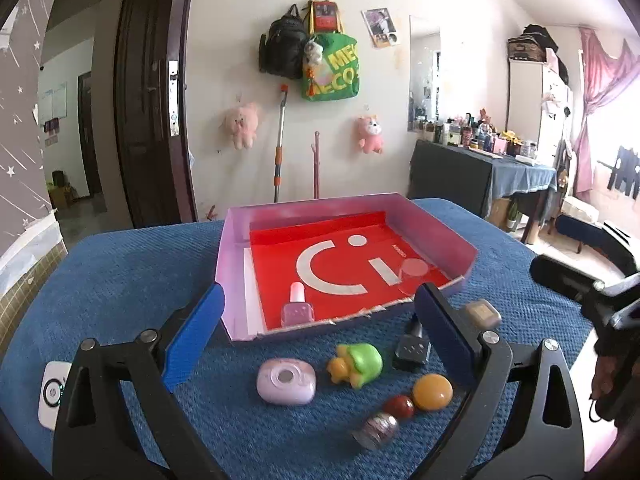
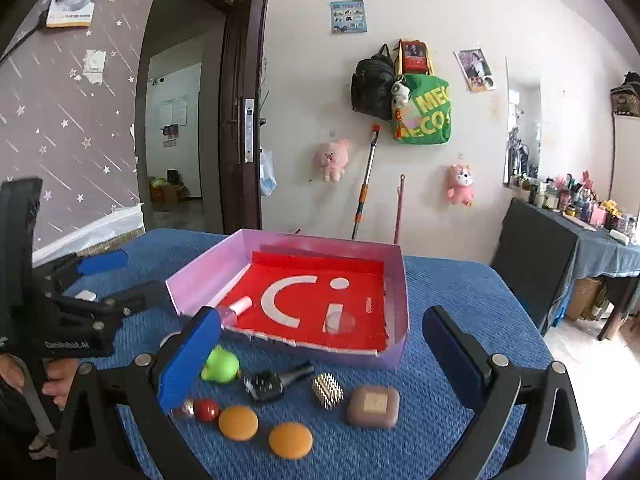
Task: Organize rigid objects
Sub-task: 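Withdraw both tools from the tray back toward the remaining objects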
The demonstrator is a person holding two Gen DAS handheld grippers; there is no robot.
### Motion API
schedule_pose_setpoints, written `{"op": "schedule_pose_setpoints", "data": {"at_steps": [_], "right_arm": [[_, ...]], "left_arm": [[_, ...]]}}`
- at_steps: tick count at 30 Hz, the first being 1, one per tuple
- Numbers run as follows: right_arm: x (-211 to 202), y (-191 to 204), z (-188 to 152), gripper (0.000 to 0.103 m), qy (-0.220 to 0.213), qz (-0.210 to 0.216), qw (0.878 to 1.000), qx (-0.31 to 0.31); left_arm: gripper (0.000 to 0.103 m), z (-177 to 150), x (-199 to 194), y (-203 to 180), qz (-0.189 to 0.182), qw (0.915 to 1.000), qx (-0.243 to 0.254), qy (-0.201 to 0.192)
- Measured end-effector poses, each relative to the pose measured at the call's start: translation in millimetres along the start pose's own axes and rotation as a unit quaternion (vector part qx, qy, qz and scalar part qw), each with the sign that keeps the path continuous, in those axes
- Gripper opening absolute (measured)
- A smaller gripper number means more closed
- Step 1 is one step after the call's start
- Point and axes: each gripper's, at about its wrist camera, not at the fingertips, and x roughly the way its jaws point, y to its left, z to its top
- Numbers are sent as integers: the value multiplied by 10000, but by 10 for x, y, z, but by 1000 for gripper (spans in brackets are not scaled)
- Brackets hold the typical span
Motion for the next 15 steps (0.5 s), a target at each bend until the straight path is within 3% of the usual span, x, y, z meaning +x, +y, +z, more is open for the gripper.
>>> {"op": "schedule_pose_setpoints", "data": {"at_steps": [4, 15], "right_arm": [[-35, 49, -220, 103, 105, -42, 9999, -24], [125, -13, -725, 103, 620, -72, 9975, 326]], "left_arm": [[97, -130, -37, -92, -20, 10000, 14, 50], [97, -574, 168, -191, -295, 9957, 14, 880]]}}
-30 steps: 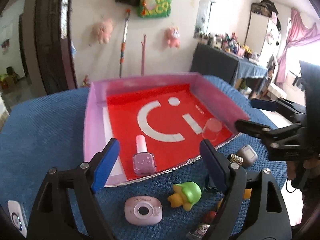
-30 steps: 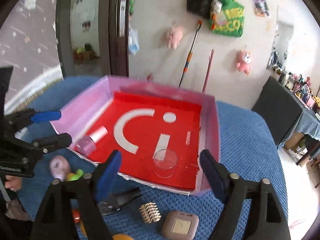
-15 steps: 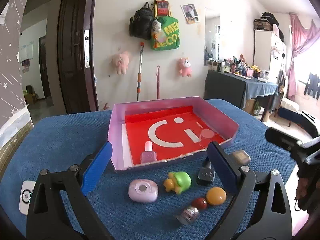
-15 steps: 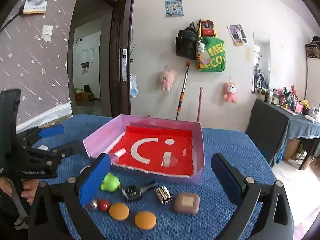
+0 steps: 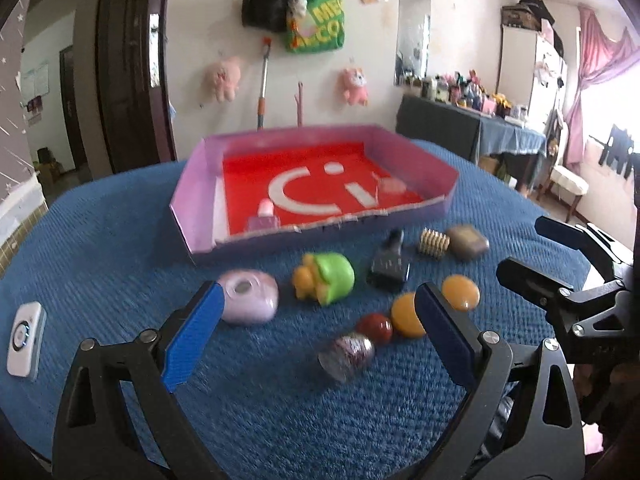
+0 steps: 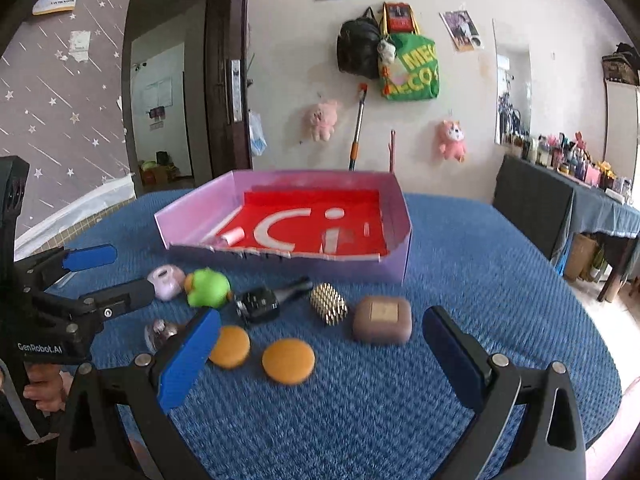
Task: Organize rigid objects
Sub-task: 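Withdraw both tools from the tray back toward the remaining objects, then grasp the glitter jar with left tool while right tool grasps the orange sponge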
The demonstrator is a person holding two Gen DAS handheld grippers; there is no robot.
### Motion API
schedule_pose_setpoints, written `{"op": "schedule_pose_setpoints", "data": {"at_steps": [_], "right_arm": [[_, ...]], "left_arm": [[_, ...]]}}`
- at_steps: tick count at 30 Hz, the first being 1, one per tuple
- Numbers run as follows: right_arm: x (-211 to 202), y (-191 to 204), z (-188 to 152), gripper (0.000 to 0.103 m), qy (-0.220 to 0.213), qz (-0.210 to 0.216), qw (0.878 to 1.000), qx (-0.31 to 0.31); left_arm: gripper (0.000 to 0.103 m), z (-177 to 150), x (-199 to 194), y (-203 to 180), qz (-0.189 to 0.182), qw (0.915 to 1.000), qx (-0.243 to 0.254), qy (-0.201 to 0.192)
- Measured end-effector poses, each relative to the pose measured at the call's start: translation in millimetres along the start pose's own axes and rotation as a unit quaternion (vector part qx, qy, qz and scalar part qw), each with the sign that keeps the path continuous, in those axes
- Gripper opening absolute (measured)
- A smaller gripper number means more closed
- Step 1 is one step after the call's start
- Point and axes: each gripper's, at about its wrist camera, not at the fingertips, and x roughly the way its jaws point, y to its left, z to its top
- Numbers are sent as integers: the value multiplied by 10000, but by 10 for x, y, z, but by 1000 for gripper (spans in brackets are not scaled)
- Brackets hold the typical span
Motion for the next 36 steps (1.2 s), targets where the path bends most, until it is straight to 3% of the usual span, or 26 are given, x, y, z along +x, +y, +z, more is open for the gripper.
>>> {"op": "schedule_pose_setpoints", "data": {"at_steps": [9, 15, 21, 25, 28, 30, 32, 33, 34, 36], "right_arm": [[212, -47, -151, 103, 427, 72, 9990, 83], [371, -49, -229, 102, 781, 168, 9968, 22], [498, -46, -252, 93, 942, 230, 9952, 84], [543, -58, -265, 89, 1036, 290, 9941, 102], [567, -58, -267, 80, 1087, 368, 9934, 83], [586, -49, -268, 74, 1102, 459, 9928, 84], [588, -35, -263, 60, 1078, 597, 9924, 68], [588, -29, -258, 45, 1072, 707, 9917, 86], [590, -25, -252, 40, 1073, 827, 9907, 116], [595, -17, -240, 40, 1083, 905, 9899, 164]], "left_arm": [[97, -157, 258, 45, -378, 9969, -65, 688], [96, -199, 284, 44, -517, 9956, 90, 776], [76, -155, 376, -19, -544, 9929, 467, 953], [65, -133, 424, -9, -814, 9892, 544, 1094], [46, -136, 476, -38, -1143, 9834, 582, 1284], [40, -145, 496, -58, -1179, 9825, 601, 1312], [34, -148, 499, -72, -1160, 9829, 634, 1280], [32, -146, 496, -68, -1156, 9832, 610, 1271], [29, -142, 499, -62, -1144, 9837, 580, 1263], [28, -131, 504, -45, -1121, 9845, 496, 1257]]}}
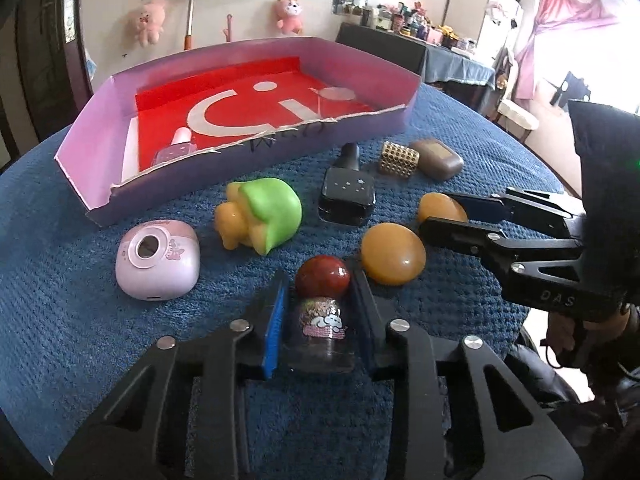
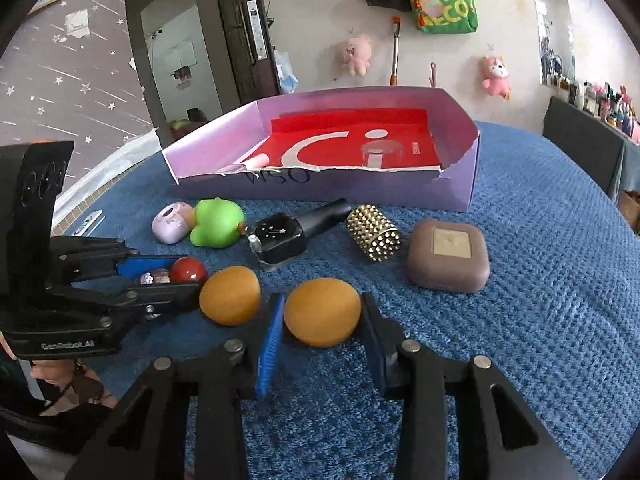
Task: Organize rigid objects
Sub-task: 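Grasp the glitter jar with left tool while right tool grasps the orange sponge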
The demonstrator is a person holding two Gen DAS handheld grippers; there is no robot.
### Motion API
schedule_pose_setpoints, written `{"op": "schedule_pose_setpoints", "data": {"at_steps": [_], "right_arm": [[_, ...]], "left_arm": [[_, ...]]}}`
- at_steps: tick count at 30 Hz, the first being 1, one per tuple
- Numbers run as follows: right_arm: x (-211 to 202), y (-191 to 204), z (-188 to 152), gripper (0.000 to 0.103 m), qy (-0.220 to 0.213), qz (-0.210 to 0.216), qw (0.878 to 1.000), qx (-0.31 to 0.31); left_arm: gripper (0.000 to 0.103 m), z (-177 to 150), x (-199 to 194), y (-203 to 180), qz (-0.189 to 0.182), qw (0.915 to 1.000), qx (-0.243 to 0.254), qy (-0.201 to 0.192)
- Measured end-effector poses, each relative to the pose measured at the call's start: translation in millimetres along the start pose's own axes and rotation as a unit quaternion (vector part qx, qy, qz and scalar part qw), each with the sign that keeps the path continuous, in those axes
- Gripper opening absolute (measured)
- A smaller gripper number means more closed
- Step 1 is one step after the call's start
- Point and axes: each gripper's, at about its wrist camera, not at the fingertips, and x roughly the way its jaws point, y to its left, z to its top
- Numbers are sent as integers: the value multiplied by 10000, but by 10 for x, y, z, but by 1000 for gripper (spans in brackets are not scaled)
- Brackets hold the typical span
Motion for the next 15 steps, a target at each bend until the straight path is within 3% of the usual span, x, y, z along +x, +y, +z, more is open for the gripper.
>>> {"op": "schedule_pose_setpoints", "data": {"at_steps": [8, 15], "right_arm": [[-177, 30, 141, 40, -362, 15, 9993, 14], [-188, 20, 190, 40, -367, -10, 9993, 3]], "left_arm": [[28, 57, -34, 25, 39, 9999, -106, -49], [28, 113, -121, 3, 115, 9998, -21, -187]]}}
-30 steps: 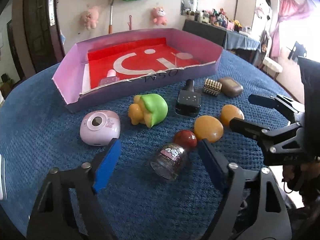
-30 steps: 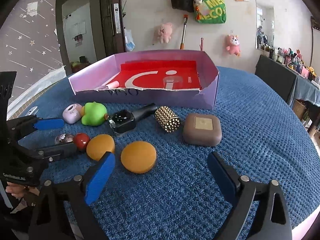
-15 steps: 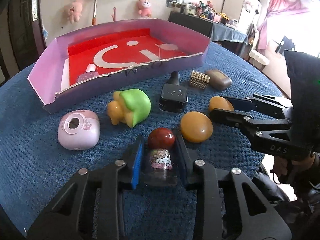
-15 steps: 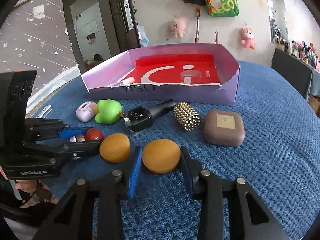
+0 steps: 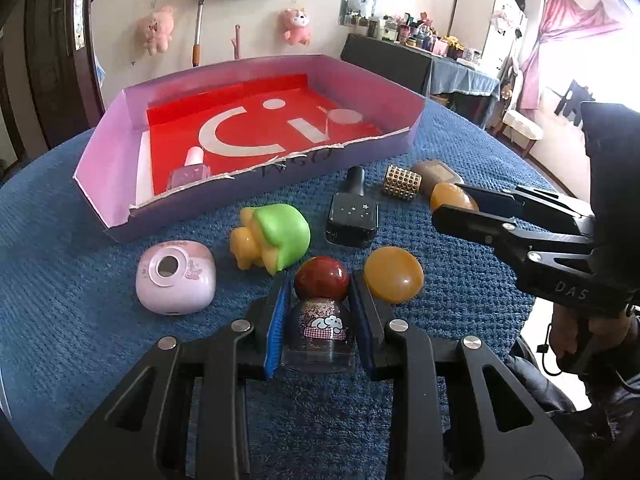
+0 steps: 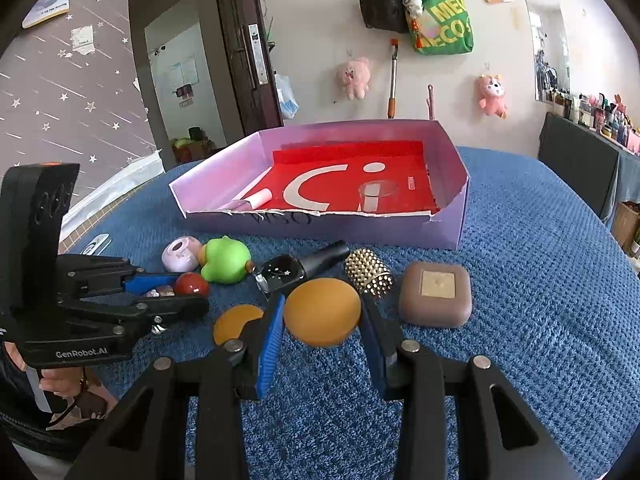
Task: Organize rigid objects
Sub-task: 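Grasp the glitter jar with left tool while right tool grasps the orange sponge, then carry the glitter jar and orange sponge into the tray and release both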
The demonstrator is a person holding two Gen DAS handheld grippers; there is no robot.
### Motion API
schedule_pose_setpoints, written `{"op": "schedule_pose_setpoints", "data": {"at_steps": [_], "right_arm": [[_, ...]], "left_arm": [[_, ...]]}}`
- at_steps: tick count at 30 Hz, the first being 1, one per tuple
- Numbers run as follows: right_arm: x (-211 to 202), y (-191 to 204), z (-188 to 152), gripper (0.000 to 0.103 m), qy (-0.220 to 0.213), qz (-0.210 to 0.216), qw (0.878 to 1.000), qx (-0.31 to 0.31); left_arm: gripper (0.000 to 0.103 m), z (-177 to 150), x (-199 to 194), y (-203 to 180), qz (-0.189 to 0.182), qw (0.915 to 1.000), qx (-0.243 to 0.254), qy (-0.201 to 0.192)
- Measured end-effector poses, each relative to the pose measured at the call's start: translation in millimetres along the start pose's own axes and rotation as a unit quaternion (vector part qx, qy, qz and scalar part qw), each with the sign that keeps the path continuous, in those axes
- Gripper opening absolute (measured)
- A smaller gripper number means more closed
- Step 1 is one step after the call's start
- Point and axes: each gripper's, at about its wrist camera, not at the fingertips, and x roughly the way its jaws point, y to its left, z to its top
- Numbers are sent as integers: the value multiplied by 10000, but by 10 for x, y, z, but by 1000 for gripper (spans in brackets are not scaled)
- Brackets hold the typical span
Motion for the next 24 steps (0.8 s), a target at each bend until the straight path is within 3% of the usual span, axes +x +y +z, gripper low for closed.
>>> {"op": "schedule_pose_setpoints", "data": {"at_steps": [15, 24], "right_arm": [[7, 19, 14, 40, 0, 18, 10000, -50], [42, 64, 359, 40, -148, 110, 9991, -370]], "left_arm": [[28, 75, -47, 32, 9, 10000, -27, -60], [28, 357, -113, 99, 94, 9996, -51, -255]]}}
